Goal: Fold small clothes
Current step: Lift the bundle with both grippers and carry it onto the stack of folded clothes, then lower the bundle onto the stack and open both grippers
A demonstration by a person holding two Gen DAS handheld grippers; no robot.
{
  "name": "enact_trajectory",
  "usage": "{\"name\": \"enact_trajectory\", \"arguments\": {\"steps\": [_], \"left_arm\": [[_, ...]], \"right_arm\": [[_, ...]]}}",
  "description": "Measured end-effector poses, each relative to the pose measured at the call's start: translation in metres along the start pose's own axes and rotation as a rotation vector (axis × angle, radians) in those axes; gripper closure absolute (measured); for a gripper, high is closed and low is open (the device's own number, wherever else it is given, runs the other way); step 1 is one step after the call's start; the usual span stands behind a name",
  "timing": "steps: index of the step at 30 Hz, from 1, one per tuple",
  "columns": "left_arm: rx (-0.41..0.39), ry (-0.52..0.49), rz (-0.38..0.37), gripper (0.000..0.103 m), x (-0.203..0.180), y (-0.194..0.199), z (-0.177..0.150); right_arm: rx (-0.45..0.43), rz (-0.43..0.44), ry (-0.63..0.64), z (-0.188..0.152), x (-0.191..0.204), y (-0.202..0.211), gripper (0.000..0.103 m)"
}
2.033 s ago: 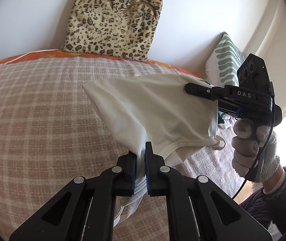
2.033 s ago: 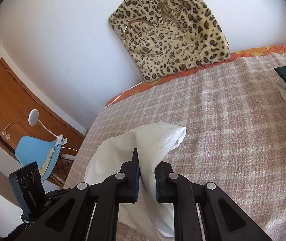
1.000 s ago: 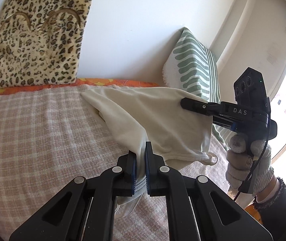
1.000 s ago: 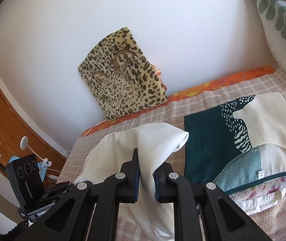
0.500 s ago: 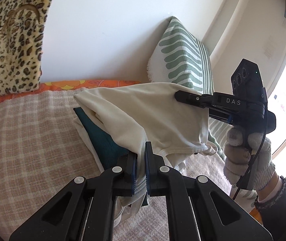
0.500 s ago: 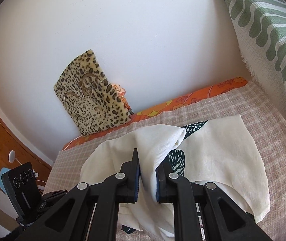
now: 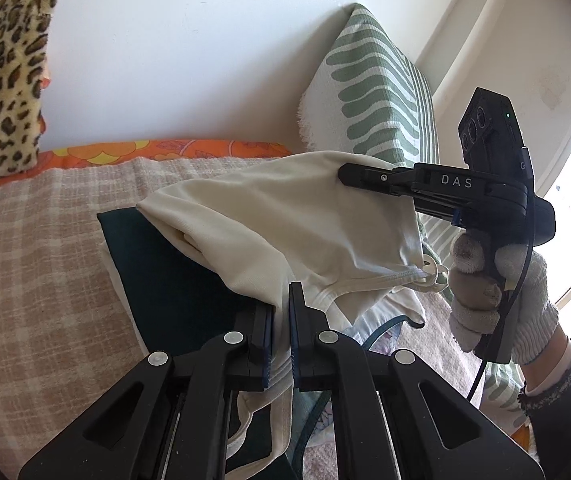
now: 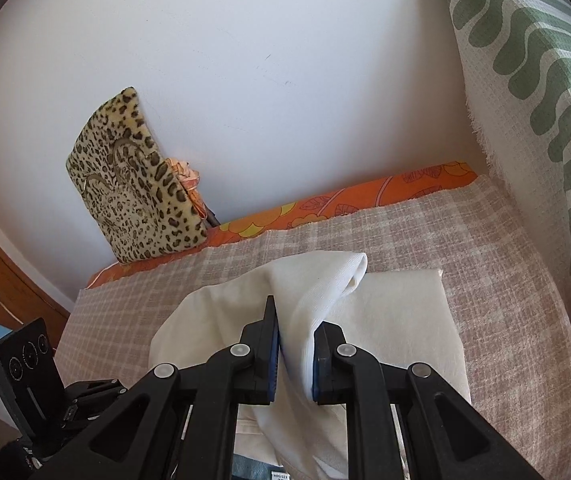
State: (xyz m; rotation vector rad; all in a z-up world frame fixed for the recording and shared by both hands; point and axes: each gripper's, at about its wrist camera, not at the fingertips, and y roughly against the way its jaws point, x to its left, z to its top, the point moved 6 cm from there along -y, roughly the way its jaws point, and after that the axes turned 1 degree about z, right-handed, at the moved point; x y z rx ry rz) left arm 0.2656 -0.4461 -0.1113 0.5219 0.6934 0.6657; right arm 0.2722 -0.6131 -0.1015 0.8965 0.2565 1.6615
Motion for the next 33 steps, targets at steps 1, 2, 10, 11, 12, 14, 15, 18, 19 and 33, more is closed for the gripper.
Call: {"name": "enact_trajectory", "arguments": {"steps": [1,2,10,11,12,14,15,18,19,33], "left_arm": [[0.008,0.006,0.001,0.097,0.002,-0.003,-0.002],[0.014,0.01,0.002,0.097,0.005,-0.005,-0.004],[0.065,0.022,0.0,0.097,0.011,-0.008,-0.017],[0.07,0.021,0.002,0.097,0.011,-0.007,-0.019],[0.076,0.02,0.007,0.097,0.012,-0.007,-0.02],[0.087,0.019,0.021,0.092,0.012,-0.006,-0.024],[0.087,0.02,0.029,0.092,0.013,-0.005,-0.025],[0.079,0.024,0.041,0.09,0.015,0.002,-0.027],[0.078,0.021,0.045,0.09,0.015,0.003,-0.028],[0.039,-0.019,0.116,0.074,0.018,0.049,-0.033]], "right_arm": [[0.004,-0.004,-0.003,0.0,-0.005,-0.004,0.093],[0.007,-0.004,-0.009,-0.001,-0.009,-0.008,0.093],[0.026,-0.027,-0.059,-0.005,-0.038,-0.026,0.087],[0.033,-0.046,-0.061,-0.005,-0.041,-0.028,0.085],[0.04,-0.079,-0.06,-0.006,-0.044,-0.029,0.077],[0.049,-0.166,-0.061,-0.005,-0.051,-0.029,0.069],[0.049,-0.194,-0.067,-0.005,-0.054,-0.028,0.069],[-0.003,-0.273,-0.052,0.001,-0.054,-0.015,0.069],[-0.021,-0.276,-0.039,0.002,-0.049,-0.011,0.069],[-0.06,-0.265,0.054,-0.013,-0.002,0.005,0.068]]}}
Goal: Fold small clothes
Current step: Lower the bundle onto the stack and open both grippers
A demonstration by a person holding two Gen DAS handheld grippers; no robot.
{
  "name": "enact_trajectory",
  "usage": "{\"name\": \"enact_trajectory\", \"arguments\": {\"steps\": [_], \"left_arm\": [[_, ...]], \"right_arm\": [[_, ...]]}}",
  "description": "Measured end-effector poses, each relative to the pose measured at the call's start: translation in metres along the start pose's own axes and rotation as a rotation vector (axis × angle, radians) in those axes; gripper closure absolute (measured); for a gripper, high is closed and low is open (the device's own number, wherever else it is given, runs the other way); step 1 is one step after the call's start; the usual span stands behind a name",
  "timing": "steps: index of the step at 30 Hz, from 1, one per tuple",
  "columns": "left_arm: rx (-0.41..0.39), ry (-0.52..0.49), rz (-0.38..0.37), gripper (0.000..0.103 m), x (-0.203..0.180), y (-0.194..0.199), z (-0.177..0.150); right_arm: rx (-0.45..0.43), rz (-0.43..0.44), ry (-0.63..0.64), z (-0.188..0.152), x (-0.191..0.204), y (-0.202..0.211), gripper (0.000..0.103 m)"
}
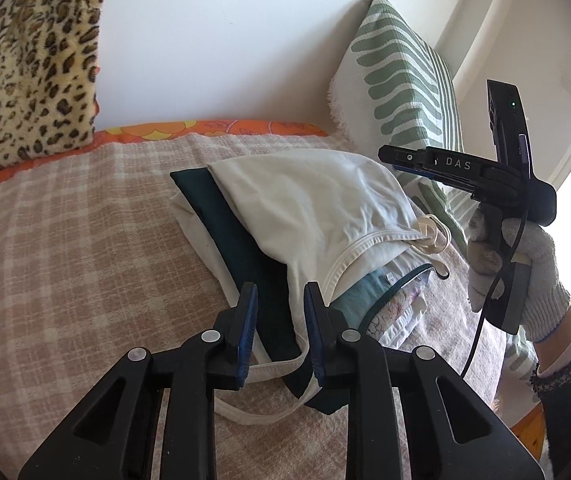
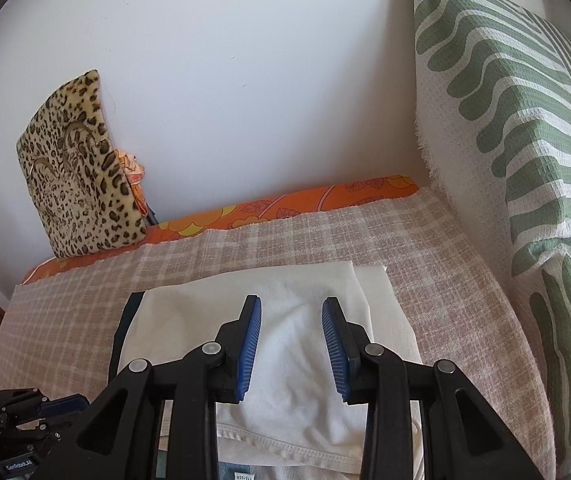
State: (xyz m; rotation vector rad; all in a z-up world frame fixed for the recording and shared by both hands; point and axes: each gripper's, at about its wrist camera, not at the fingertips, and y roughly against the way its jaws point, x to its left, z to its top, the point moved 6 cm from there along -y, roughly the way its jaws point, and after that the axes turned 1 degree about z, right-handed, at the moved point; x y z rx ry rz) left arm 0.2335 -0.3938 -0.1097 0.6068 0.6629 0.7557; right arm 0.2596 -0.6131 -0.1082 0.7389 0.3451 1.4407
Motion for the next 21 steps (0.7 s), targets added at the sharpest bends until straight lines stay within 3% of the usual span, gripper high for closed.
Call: {"name": "enact_trajectory", "arguments": {"steps": [1,6,10,14,21], "left_arm": [[-0.006,-0.001,0.005,0.064,0.0,0.004,0.0],[-0.031,-0.016,0.017,0.058,-0.002,0.027,-0.002],[-0.048,-0.023,0.02,0.054,-0.006,0.046,-0.005],[-0.069,-0.043,0.025,0.048,-0.014,0.064,-0.007],[-0.117,-0.077,0.035,0.033,-0.026,0.101,-0.014]], "right_arm": [[-0.001,0.0,-0.006,-0.002,0.0,0.003,0.067],[-0.011,0.007,-0.015,-0.009,0.003,0.019,0.066],[-0.036,-0.004,-0.012,-0.015,0.009,0.037,0.053],[-0.061,-0.018,-0.015,-0.021,0.015,0.057,0.048],[-0.103,-0.053,0.023,-0.034,0.04,0.096,0.026]]}}
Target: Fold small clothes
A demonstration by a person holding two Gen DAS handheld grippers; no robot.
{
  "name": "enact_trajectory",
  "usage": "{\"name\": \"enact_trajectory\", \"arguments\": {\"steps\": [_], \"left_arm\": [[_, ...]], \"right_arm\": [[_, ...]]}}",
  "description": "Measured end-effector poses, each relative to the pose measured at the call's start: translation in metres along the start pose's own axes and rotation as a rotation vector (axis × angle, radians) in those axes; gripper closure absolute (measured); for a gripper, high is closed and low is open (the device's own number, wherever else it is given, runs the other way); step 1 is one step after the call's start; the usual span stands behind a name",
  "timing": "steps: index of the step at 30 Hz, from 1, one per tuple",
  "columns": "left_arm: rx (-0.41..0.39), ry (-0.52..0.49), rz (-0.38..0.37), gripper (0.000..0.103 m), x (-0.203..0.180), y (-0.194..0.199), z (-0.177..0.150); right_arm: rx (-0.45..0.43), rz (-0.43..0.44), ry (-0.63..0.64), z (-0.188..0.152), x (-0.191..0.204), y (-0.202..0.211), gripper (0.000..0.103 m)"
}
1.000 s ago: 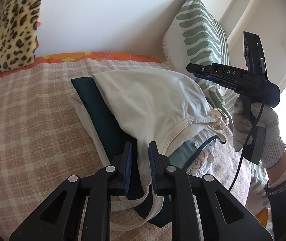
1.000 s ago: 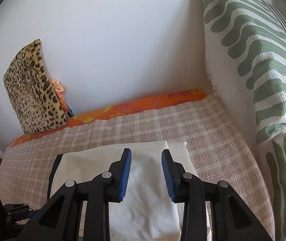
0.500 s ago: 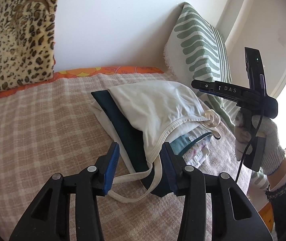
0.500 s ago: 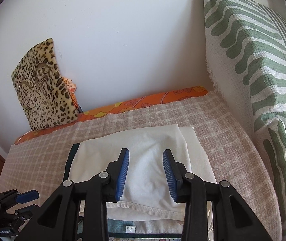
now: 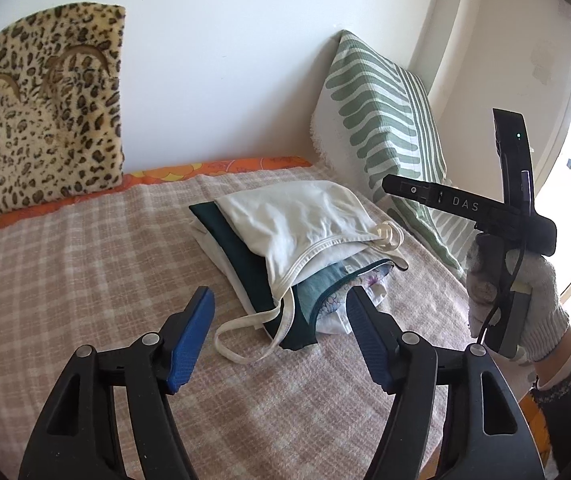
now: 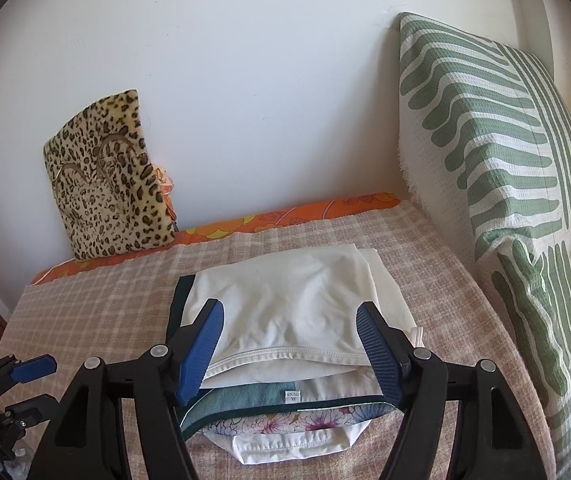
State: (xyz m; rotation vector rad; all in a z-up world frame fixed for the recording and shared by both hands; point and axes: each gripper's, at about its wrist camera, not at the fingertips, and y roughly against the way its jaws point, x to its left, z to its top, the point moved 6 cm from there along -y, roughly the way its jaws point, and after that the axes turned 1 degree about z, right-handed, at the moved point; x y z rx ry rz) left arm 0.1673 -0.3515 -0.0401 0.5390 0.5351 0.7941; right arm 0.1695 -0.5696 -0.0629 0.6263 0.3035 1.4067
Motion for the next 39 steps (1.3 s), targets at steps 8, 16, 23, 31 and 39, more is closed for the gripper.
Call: {"name": "enact_trajectory", "arguments": {"steps": [8,16,23,31,39], "left_arm": [[-0.047,-0.038,0.015,0.026,-0.007,0.038,-0.005],[-0.069,-0.043,0.037,0.023,-0.002,0.064,-0.013],[-0.091,-0.053,0.053,0.023,0.01,0.09,-0.024],[-0.125,-0.118,0.118,0.02,0.024,0.123,-0.038],[-0.124,-0.124,0.173,0.006,0.047,0.137,-0.057]], "right_arm": [[-0.04,0.009,0.012,-0.011,0.029,0.036,0.015],[-0.068,0.005,0.003,-0.022,0.052,0.058,0.0],[-0.087,-0.017,0.007,-0.037,0.074,0.07,0.0],[-0.117,-0.039,0.029,-0.051,0.104,0.087,0.0],[-0.124,-0.123,0.048,-0.071,0.133,0.089,0.0]]}}
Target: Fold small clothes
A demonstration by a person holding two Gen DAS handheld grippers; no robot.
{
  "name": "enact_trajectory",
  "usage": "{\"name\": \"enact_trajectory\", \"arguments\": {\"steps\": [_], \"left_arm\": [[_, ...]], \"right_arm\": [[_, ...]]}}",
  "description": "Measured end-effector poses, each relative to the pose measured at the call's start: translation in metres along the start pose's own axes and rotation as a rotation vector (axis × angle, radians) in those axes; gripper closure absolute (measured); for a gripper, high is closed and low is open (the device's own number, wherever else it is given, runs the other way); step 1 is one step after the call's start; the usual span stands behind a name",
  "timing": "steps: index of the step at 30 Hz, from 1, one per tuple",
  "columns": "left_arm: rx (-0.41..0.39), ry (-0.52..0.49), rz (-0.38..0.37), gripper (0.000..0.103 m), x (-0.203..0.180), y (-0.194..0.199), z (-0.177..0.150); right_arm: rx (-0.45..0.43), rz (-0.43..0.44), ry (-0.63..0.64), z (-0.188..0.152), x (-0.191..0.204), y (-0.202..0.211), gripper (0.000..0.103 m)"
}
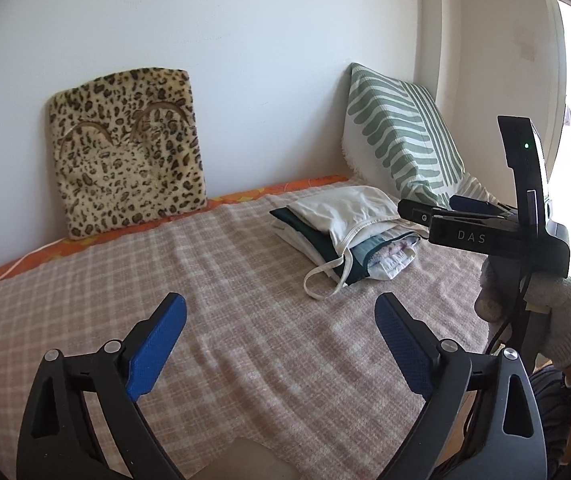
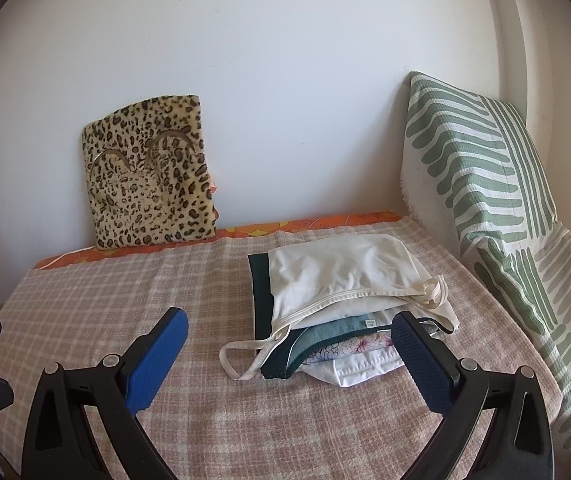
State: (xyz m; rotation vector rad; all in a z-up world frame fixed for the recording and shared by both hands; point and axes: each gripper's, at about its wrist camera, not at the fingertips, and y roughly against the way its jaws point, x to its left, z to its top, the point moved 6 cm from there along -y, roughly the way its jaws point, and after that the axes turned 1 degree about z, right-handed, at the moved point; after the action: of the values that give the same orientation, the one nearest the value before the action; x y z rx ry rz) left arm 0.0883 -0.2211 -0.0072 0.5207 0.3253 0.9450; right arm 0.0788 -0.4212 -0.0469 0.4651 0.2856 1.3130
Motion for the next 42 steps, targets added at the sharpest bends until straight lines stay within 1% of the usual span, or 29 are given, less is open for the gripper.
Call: {"name": "enact_trajectory", "arguments": {"steps": [4,7,10,13,16,19,24,28,33,42], "left_arm": [[0.013,0.019,0.021,0.006,0.014,-0.002,-0.01],[0.033,0.024,0.054,0.002,0.024,-0.007,-0.019],[0.057,0.034,0.071,0.001,0.033,-0.012,-0.029],[0.08,0.046,0.085,0.001,0.04,-0.017,-0.037],[0.08,0.058,0.103,0.001,0.048,-0.019,-0.042],[0.083,0.082,0.113,0.001,0.056,-0.022,-0.047],[0.107,0.09,0.14,0.001,0.064,-0.028,-0.055],[0.123,0.098,0.138,0.001,0.067,-0.031,-0.059],[0.111,0.099,0.146,0.001,0.068,-0.028,-0.058],[0.1,0.101,0.144,0.001,0.071,-0.024,-0.056]], "right_arm": [[-0.012,-0.014,-0.033,-0.01,0.009,0.0,0.0],[-0.029,-0.04,-0.047,-0.016,0.012,0.0,0.0],[-0.025,-0.043,-0.05,-0.021,0.016,-0.003,0.0],[-0.02,-0.059,-0.054,-0.026,0.014,-0.008,0.0],[-0.025,-0.076,-0.055,-0.032,0.011,-0.012,0.0],[-0.017,-0.071,-0.063,-0.037,0.009,-0.016,0.0],[-0.019,-0.073,-0.074,-0.039,0.007,-0.018,0.0],[-0.021,-0.073,-0.073,-0.039,0.007,-0.018,0.0],[-0.027,-0.079,-0.053,-0.037,0.008,-0.016,0.0],[-0.023,-0.077,-0.053,-0.038,0.009,-0.016,0.0]]}}
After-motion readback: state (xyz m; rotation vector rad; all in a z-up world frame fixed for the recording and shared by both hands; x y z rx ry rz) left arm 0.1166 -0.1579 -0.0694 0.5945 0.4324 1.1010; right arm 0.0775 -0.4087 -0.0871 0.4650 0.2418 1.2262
